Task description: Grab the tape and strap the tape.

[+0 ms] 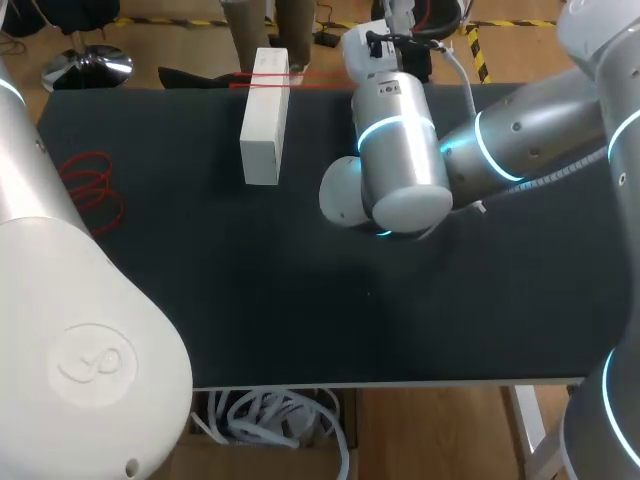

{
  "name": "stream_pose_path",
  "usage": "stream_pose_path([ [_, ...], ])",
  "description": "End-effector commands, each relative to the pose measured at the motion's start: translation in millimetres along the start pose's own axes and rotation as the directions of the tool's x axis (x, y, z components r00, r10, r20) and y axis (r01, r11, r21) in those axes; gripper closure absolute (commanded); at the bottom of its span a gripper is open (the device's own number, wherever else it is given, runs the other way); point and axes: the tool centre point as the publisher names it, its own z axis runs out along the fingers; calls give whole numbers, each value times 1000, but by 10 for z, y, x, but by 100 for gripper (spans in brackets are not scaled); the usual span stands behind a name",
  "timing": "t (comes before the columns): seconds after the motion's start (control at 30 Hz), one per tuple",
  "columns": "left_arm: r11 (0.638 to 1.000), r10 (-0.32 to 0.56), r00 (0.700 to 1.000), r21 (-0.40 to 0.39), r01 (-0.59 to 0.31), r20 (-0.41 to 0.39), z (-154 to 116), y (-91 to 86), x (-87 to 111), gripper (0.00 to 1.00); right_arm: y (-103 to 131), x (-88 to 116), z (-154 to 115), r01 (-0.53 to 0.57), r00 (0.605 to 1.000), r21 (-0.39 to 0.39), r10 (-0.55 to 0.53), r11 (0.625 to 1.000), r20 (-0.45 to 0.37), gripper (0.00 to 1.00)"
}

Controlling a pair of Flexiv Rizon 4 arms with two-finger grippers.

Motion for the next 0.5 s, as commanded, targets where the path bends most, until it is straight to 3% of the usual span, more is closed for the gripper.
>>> stream_pose_path([
  [0.03,1000,-1,1000,-4,1,-2,-11,-6,3,100,-21,-74,-24,7,1000,-16,-8,1000,-21,100],
  [0.5,1000,-1,1000,-4,1,-2,-11,-6,3,100,43,-86,-13,14,999,-27,-15,1000,-34,100],
])
